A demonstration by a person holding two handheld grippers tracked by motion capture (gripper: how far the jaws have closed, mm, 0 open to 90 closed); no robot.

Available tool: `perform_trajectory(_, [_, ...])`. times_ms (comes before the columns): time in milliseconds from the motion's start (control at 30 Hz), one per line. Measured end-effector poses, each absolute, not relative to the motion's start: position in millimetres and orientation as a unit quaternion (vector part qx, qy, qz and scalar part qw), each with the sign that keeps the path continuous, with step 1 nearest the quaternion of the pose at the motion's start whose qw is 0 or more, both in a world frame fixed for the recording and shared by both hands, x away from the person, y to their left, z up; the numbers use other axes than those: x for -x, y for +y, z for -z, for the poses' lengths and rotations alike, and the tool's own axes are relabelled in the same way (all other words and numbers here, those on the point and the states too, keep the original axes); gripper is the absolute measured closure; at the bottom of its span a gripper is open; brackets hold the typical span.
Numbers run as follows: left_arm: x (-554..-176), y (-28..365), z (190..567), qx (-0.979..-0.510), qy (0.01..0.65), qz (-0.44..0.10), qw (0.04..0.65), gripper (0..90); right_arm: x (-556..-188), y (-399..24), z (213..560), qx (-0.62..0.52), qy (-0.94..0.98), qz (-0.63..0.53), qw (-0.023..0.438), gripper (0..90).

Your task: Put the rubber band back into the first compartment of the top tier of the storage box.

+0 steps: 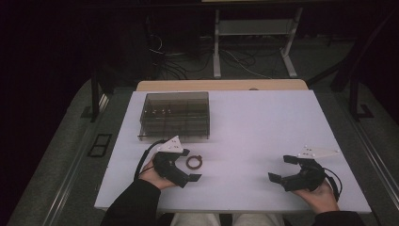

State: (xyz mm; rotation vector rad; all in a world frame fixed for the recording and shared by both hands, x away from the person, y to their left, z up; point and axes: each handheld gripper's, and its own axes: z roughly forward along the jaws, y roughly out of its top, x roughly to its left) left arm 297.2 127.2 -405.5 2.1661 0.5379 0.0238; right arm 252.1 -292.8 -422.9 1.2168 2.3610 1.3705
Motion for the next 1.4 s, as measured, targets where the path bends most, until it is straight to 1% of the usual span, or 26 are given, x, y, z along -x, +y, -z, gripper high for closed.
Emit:
perform_trajectory(467, [-307,116,414,-0.891,0.206,0.007,0.405,0.0,-252,-292,423,-0.404,0.790,-0.456,0.078,0.0])
perform_trajectory(1133, [-317,111,427,-0.908,0.200,0.020,0.368,0.0,-252,-292,424,-0.403,0.791,-0.454,0.076,0.0])
perform_trajectory(1400, [-319,110,430,-0.912,0.199,0.026,0.359,4.3,-252,-292,424,-0.402,0.792,-0.454,0.076,0.0])
